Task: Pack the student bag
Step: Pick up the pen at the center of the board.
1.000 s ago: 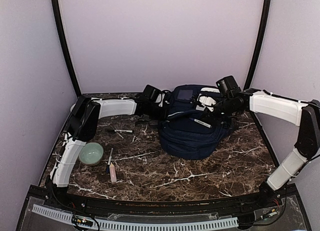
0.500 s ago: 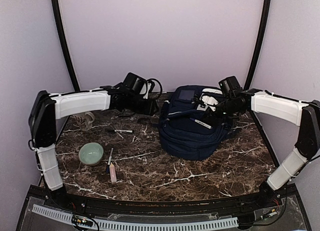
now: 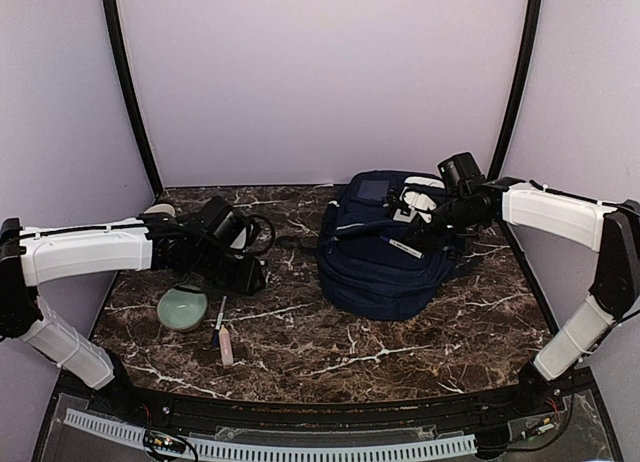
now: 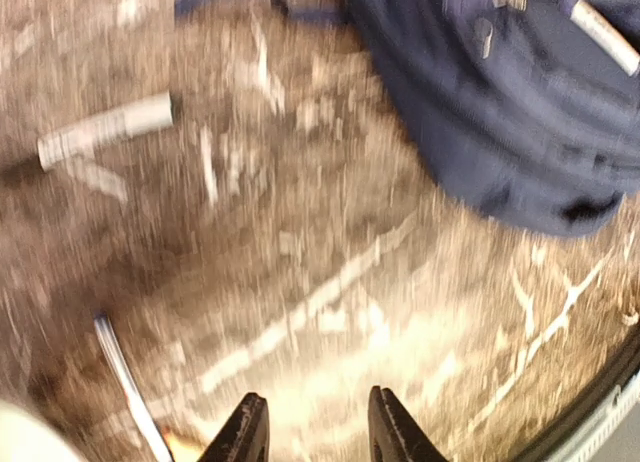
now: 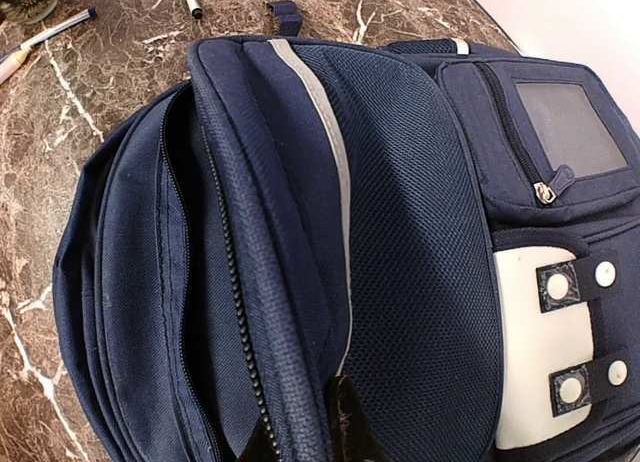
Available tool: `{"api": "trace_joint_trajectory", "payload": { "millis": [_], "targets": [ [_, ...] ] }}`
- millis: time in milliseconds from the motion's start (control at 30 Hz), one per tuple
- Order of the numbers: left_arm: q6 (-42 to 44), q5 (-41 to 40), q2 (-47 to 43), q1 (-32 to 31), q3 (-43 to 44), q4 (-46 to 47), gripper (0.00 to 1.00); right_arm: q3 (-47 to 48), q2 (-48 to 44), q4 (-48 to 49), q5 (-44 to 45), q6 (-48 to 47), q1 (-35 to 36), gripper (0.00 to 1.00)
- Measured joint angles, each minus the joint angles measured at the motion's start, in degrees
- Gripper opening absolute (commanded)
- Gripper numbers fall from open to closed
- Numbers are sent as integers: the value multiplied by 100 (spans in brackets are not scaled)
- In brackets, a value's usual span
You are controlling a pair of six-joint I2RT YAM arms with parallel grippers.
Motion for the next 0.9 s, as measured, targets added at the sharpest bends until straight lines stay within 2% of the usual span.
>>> {"api": "trace_joint_trajectory", "payload": {
  "millis": [333,433,500,567,767,900],
  "targets": [
    [-1440,85,-260,-568,-142,-1650,37,0,9,-20,-59,-61,-2,0],
    [-1873,131,-417,-616,-341,-1875,43,0,9,-26,-61,-79,-2,0],
    [-2201,157,-544,-636,-535,-1996,50,0,9,-31,-61,-83,-2,0],
    [-2363,170,-592,-647,-643,-2017,51,0,9,-39,-68,-87,-2,0],
    [-2771,188,-595,-704,-970,-1980,50,0,11,-48,-122,-107,-2,0],
    [-2966,129,-466,-704,-1012,-1895,44,0,17,-63,-151,-125,-11,0]
  ]
}}
